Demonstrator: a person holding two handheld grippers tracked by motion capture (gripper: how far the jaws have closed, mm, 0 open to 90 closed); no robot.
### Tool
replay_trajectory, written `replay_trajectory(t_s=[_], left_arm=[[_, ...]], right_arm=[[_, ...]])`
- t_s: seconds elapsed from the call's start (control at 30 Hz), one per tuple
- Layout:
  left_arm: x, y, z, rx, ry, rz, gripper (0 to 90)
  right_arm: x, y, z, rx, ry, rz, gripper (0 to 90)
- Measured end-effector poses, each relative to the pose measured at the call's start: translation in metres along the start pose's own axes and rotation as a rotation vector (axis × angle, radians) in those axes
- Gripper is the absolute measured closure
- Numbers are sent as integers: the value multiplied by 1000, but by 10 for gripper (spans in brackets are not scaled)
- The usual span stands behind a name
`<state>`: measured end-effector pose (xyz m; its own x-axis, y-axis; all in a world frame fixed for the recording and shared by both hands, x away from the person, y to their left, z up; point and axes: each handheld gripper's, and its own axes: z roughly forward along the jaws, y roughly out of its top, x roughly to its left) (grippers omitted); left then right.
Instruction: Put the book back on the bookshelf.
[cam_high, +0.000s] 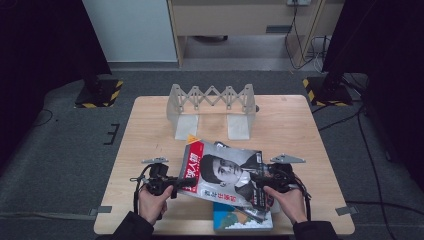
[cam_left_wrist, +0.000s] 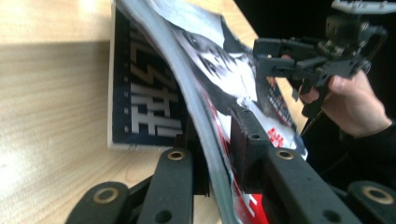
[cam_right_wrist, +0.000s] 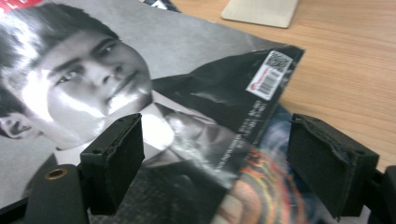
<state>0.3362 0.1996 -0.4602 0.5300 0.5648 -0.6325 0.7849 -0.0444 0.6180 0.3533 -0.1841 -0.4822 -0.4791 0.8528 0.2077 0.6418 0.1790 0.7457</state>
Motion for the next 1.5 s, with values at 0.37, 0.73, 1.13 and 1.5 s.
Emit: replay_trajectory(t_s=[0.37,0.73,1.13,1.5], left_arm=[[-11,35,-8,-122,-24,24,856],[-22,60,-12,-186,-64,22,860],[-35,86,-32,-267,-67,34,860],[-35,102,-53,-350,-71,22,860]], right_arm=[[-32,-1,-17,-34,-77,53,183],[-84,-13,-34,-11,-225,114,177],[-105,-21,-35,21,-307,106,145],[-113,-28,-32,64,-341,78,125]])
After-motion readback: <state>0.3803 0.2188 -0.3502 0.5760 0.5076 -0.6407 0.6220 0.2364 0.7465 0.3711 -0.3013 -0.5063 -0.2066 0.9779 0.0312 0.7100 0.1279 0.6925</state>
